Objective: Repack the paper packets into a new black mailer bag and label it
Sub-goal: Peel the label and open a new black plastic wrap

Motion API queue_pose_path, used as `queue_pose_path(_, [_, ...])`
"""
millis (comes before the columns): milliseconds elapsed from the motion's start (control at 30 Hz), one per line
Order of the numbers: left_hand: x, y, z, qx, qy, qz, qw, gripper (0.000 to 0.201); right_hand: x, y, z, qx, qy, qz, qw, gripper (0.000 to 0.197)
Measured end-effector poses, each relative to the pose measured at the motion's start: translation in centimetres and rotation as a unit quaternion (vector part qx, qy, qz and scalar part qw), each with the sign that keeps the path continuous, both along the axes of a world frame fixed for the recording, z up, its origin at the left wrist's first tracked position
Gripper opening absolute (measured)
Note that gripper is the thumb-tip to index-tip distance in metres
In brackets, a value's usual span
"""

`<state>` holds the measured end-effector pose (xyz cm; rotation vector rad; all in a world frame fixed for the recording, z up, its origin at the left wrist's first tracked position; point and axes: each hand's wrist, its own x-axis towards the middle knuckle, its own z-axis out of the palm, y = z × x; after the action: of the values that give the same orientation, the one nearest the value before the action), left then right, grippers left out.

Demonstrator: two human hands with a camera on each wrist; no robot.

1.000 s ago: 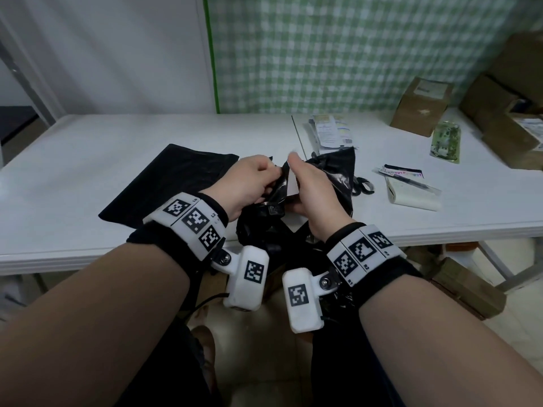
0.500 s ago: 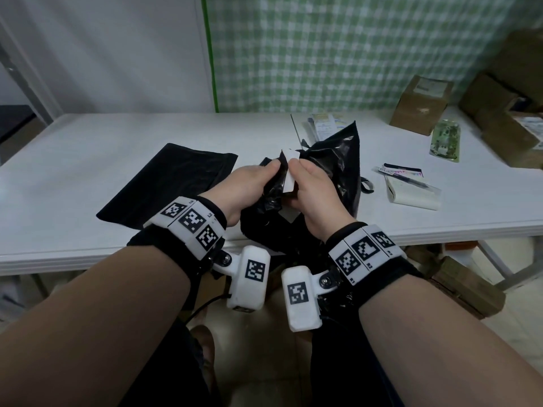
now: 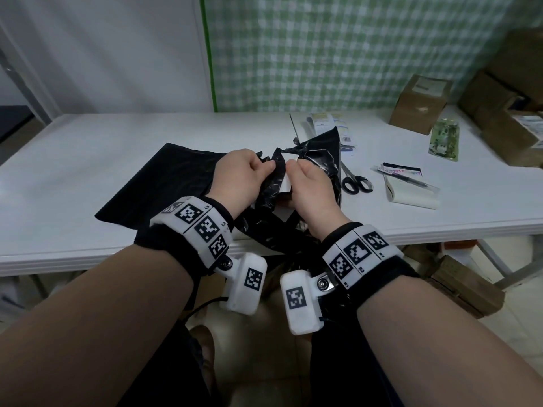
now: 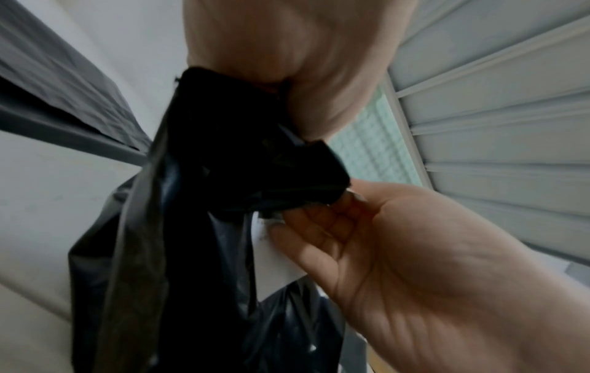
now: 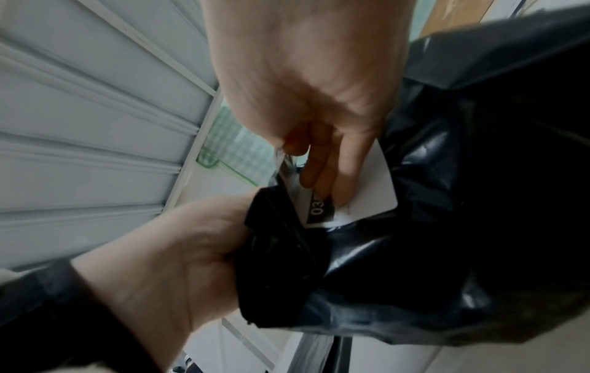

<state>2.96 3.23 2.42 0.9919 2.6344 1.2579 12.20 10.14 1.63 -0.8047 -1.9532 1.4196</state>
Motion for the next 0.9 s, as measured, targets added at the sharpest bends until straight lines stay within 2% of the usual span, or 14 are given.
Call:
queue_pose_path(133, [0.3,0.2,0.4,-0.062,0.081,-0.002,0.995,0.021,0.0,0.5,0.0,0.072,-0.030,-0.007,0.997,0.044])
queue_pose_path(300, [0.6,0.5,1.0,-0.111,0.075,0.005,0.991,0.011,0.1,0.4,0.4,0.133,-0.065,0.019,0.989,0.046])
queue_pose_path(400, [0.7,0.5,0.8,-0.122,0.107,0.003,0.987,0.012,0.1,0.4,0.8,0.150,-0.065,0.018,0.986,0.046])
queue_pose_path(533, [0.7,0.2,0.2,-0.139,0.155,-0.002,0.978,0.011,-0.3,0.4,0.4,0.121,-0.048,0.011,0.991,0.045])
queue_pose_path(700, [0.1,-0.2,-0.1,-0.154,0.159,-0.002,0.975,0.010,-0.2,0.2,0.4,0.050,-0.049,0.020,0.997,0.040])
queue_pose_path(900, [-0.4,-0.5,-0.2,-0.168,0.134,0.012,0.977,0.011,0.3,0.3,0.7,0.040,-0.047,0.030,0.998,0.038])
